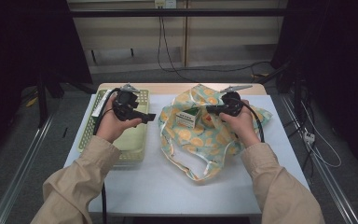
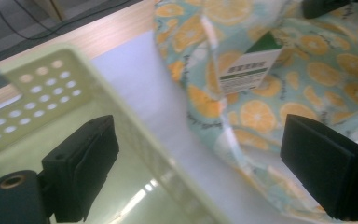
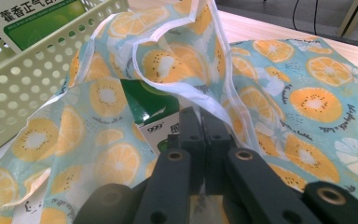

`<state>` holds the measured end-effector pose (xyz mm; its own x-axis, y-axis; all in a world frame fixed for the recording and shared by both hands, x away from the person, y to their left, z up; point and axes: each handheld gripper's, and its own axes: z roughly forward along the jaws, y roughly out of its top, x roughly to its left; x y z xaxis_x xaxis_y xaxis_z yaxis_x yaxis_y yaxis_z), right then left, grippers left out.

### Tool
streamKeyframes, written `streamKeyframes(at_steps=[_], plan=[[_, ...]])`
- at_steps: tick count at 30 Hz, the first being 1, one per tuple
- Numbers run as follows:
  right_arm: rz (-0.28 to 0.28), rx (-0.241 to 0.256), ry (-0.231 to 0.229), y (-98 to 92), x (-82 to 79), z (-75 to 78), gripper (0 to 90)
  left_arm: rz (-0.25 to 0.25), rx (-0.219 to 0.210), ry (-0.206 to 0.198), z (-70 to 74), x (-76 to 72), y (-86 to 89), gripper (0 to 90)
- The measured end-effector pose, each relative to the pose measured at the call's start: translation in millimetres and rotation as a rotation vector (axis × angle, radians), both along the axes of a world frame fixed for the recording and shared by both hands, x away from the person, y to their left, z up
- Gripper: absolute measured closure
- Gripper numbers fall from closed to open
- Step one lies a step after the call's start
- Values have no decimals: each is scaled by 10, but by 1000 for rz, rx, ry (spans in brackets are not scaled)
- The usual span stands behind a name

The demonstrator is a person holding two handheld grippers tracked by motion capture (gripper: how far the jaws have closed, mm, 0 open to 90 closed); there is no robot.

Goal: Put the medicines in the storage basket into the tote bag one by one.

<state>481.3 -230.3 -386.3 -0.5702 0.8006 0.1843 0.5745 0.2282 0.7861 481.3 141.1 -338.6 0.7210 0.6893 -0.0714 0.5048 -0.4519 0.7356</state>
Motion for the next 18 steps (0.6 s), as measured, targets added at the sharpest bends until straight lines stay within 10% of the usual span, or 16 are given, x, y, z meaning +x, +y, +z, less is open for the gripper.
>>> streamKeyframes(at_steps=[18], plan=[[-6,13,1,-33,5,6,896,130,19,21,-130,248,551,51]])
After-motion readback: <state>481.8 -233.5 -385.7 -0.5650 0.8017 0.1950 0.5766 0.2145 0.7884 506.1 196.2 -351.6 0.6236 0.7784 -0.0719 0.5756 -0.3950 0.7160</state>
